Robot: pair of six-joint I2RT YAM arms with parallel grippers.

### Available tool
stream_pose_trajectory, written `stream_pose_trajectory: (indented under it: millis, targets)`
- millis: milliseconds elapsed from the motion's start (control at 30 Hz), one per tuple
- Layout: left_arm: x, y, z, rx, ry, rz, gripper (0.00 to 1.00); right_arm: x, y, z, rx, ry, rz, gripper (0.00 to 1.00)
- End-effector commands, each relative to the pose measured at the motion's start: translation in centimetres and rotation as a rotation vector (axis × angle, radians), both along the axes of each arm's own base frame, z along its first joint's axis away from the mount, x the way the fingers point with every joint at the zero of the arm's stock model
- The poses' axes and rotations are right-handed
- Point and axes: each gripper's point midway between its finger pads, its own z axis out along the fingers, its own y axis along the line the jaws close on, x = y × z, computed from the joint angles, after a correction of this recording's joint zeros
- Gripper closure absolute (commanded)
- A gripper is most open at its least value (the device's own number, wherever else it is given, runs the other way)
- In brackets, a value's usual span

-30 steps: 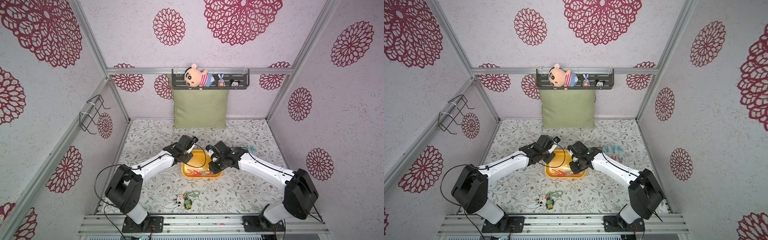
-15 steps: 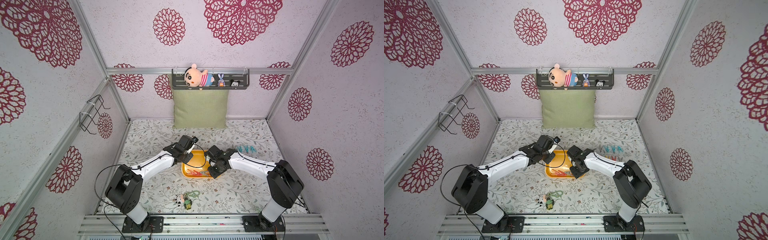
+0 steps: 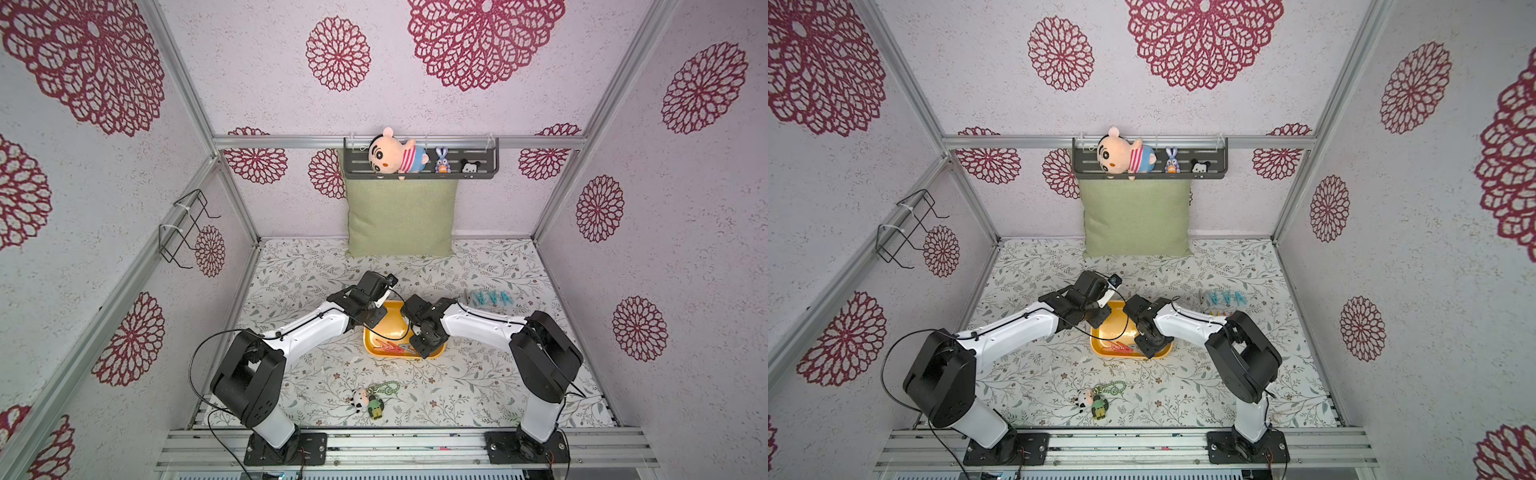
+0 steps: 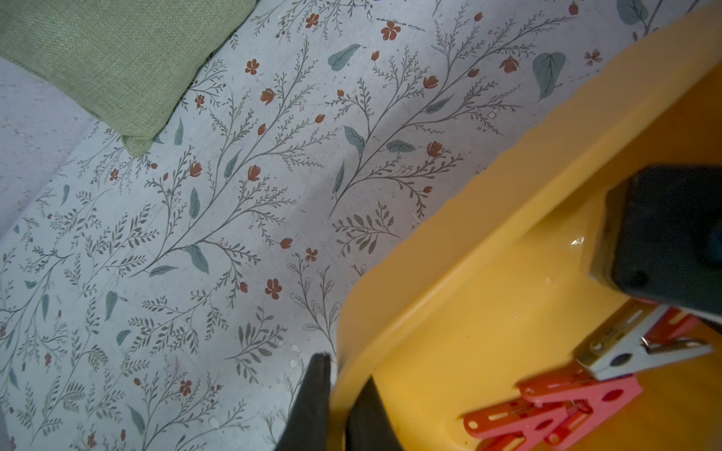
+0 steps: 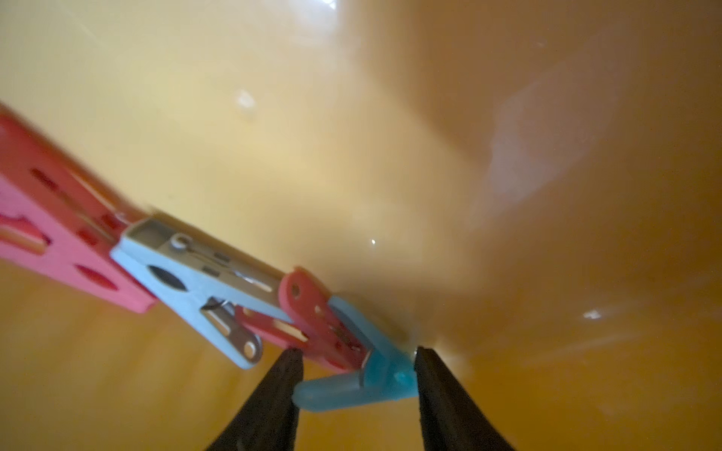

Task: Take the clothespins out of the storage box
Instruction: Pick up the clothespin from the storage box, then place the clothespin at the center of the board.

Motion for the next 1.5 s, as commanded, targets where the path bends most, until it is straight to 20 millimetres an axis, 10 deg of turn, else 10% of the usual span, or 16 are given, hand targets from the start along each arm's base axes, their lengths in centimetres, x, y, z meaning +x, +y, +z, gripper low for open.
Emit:
stream_pose_trajectory:
  millis: [0, 367, 1467]
  targets:
    - [-0.3, -0.1, 0.0, 0.027, -0.002, -0.021, 1.0, 0.1, -0.2, -0.5, -0.03, -0.01, 0.01, 0.56]
    - [-0.3, -0.1, 0.0, 0.029, -0.004, -0.023, 1.0, 1.4, 0.7, 2.0, 0.046, -0.098, -0.029, 0.85]
    - [0.1, 0.2, -0.5, 0.053, -0.003, -0.005, 1.0, -0.7, -2.2, 11.2, 0.418, -0.144, -0.194, 0.86]
